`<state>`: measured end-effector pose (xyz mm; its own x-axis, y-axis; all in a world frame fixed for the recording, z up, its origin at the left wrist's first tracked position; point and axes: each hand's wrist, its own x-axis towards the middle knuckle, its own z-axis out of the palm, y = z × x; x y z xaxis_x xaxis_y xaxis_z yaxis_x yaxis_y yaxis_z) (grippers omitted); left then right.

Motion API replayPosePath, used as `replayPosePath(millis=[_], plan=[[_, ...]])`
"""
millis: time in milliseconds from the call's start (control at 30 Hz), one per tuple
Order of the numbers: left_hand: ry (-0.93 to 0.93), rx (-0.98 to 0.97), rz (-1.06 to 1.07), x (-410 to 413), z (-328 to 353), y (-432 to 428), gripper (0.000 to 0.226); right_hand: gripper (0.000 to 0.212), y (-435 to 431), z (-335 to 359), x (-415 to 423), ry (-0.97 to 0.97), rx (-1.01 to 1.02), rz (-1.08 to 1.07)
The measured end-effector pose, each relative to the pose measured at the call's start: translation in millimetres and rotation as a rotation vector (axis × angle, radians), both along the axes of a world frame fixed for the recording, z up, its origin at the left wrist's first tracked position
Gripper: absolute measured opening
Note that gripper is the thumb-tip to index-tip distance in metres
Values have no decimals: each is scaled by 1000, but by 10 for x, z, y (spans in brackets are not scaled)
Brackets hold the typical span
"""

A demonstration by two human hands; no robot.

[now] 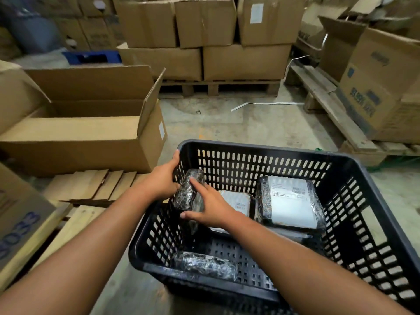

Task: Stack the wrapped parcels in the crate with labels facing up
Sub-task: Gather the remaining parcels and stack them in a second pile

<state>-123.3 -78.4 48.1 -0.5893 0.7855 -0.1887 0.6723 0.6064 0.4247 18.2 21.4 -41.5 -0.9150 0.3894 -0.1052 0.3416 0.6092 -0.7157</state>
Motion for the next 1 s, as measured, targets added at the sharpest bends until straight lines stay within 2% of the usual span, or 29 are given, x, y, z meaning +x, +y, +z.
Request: replayPosePath(millis=[200,367,433,533,767,1000], plan=[[-8,-28,-27,-32,-36,21,104,94,-23,-103,99,77,-94,-16],[5,-1,-25,-78,-97,22,101,86,-44,-147,84,120,-73,-92],[-43,32,-11,-82,-112,0,99,82,-57,-168,64,164,-141,-139],[-85,63,-4,-81,-102,-18,97,85,-95,-163,47,181,-227,-189],[-117,55,19,-20,-25,-14,96,84,54,-38,152,249,-281,-389],[-104,31,23,66,51,-25,96,57,228,203,384,252,-476,-394]])
